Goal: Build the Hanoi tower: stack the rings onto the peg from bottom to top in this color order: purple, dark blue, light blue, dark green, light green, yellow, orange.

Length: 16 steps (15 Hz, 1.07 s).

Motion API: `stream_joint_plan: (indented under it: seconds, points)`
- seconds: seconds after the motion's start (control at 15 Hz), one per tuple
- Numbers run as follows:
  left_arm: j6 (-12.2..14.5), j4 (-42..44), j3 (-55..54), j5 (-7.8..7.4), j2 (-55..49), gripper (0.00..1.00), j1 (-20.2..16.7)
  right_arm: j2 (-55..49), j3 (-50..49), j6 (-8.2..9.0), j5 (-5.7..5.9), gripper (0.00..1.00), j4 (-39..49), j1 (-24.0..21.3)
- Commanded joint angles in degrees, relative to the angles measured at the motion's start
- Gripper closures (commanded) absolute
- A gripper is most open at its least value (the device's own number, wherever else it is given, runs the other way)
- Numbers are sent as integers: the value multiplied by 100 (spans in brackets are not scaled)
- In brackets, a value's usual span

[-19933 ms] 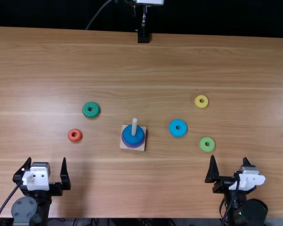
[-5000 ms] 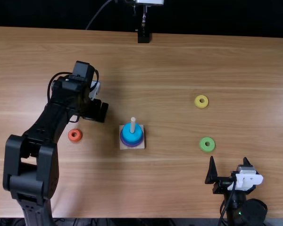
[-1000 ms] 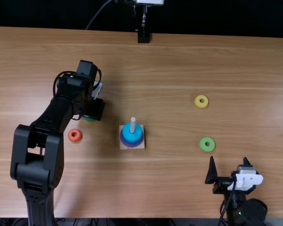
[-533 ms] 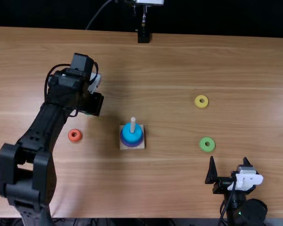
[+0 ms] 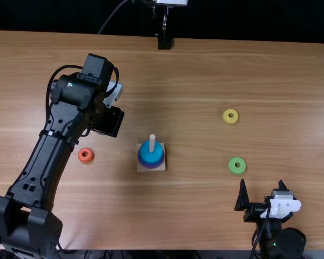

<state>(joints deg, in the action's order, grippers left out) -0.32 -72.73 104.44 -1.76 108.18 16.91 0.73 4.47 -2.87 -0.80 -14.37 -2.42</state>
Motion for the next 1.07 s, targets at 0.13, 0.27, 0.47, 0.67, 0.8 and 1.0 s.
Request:
stream_joint_plan:
  seconds: [0.13,0.27,0.47,0.67,0.8,1.0]
  points:
    - [-569,-78,454,-98,-359,100,507,-73,-359,13,90,0,-383,-75]
    - [-622,-99,516,-98,-500,100,647,-73,-359,3,90,0,-383,-75]
    - [-633,-110,568,-98,-561,100,990,-73,-359,13,90,0,-383,-75]
    - [-1044,-99,595,-98,-561,100,1298,-73,-359,3,90,0,-383,-75]
    - [-1150,-99,595,-98,-552,100,1403,-73,-359,3,90,0,-383,-75]
    - [-1150,-78,595,-98,-535,100,1517,-73,-359,3,90,0,-383,-75]
